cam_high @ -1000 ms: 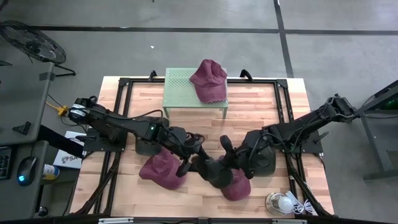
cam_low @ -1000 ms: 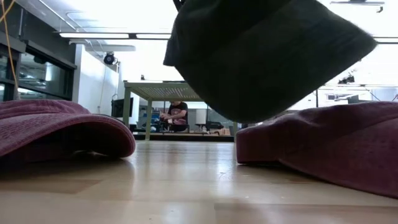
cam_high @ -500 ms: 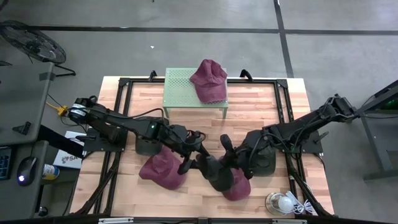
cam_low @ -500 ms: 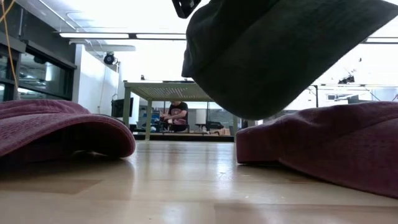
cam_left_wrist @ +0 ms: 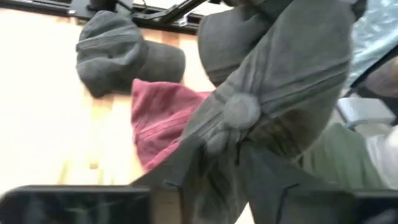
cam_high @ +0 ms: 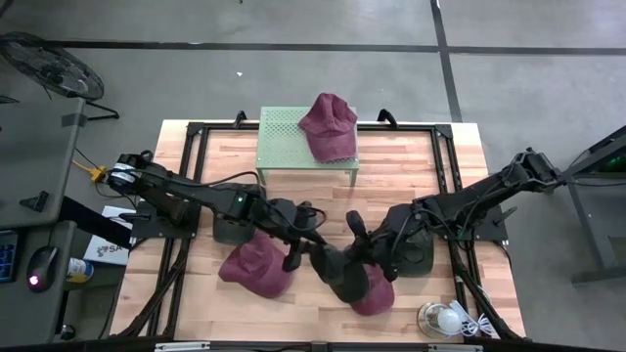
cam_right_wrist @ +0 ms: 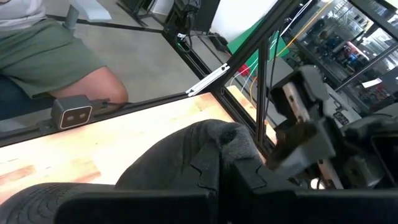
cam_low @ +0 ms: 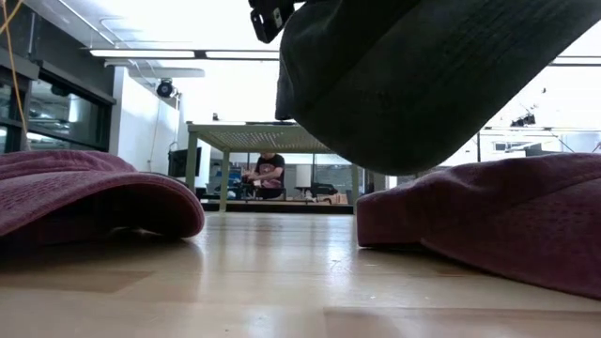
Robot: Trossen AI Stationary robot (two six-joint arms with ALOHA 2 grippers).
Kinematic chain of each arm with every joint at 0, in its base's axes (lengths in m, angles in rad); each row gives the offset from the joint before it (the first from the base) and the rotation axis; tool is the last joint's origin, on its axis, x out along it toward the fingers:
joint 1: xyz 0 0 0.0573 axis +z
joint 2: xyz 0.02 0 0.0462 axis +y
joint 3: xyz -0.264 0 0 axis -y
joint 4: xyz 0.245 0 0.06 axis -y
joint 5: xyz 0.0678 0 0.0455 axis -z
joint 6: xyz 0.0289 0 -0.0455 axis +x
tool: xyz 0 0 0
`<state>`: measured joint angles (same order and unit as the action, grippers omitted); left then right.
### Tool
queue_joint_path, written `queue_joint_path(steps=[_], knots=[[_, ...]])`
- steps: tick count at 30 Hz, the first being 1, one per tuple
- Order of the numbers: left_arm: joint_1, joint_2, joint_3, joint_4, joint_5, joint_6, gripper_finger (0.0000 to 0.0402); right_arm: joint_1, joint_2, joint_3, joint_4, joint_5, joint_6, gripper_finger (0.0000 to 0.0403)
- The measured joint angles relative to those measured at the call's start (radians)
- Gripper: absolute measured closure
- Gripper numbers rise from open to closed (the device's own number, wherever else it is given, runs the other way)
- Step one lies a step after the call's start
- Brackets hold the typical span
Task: Pick & Place hat
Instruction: Put the top left black cap on the left side of the shelf
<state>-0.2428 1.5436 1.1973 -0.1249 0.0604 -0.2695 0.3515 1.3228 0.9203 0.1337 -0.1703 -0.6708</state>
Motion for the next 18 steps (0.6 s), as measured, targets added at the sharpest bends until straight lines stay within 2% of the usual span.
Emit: queue_joint_path(steps=[6, 18], knots=[[0.0, 0.0, 0.0, -0.005, -0.009, 0.003, 0.0391, 0.0, 0.0, 0.0, 0.001, 0.0, 0.0, 0.0403], [0.0, 0.0, 0.0, -0.017, -0.014, -0.003, 0.0399, 0.0, 0.0, 0.0, 0.008, 0.031, 0.07, 0.0402]])
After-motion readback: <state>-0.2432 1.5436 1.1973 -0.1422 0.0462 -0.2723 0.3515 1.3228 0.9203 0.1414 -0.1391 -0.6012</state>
